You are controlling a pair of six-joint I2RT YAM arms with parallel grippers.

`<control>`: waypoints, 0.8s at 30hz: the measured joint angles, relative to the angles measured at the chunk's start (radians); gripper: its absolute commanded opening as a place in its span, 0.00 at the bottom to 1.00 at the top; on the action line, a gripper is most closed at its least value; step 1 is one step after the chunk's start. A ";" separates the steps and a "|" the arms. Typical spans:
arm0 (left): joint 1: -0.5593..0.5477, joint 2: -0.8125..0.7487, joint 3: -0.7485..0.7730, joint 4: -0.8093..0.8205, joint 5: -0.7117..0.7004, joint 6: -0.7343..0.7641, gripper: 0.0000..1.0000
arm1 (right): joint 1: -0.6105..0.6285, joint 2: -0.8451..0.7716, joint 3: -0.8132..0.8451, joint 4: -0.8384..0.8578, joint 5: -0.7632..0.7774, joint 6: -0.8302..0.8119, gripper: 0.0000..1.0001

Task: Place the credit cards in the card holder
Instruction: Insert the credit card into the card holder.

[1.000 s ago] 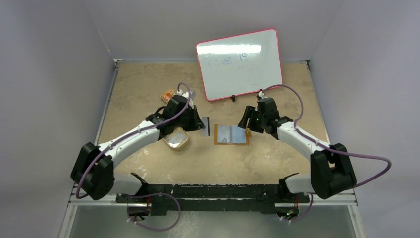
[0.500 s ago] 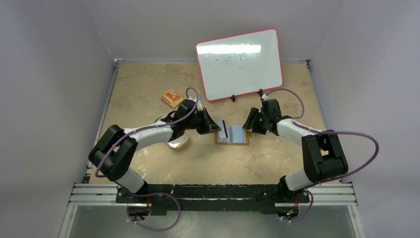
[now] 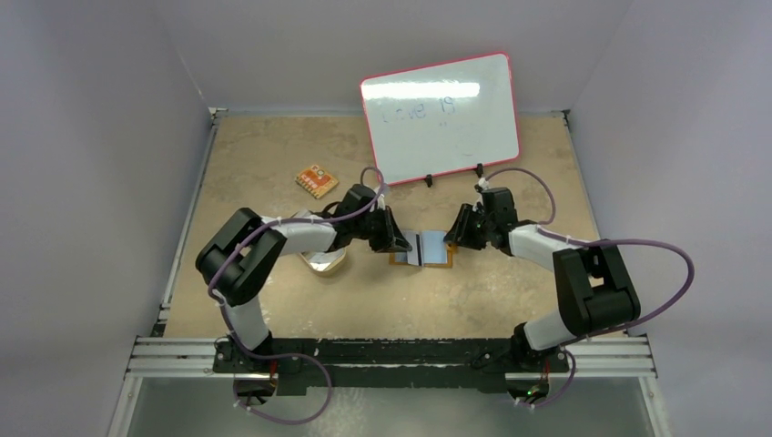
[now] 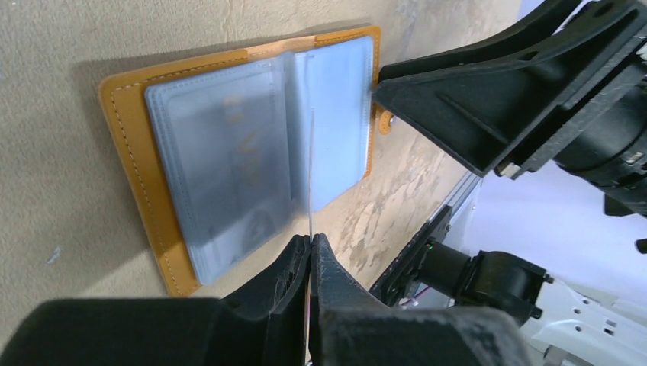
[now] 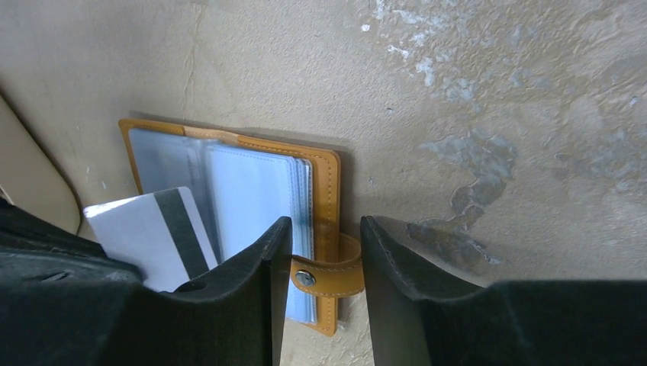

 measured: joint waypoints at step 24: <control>0.000 0.126 0.172 -0.225 -0.007 0.219 0.00 | 0.000 0.000 -0.014 0.031 -0.026 -0.004 0.41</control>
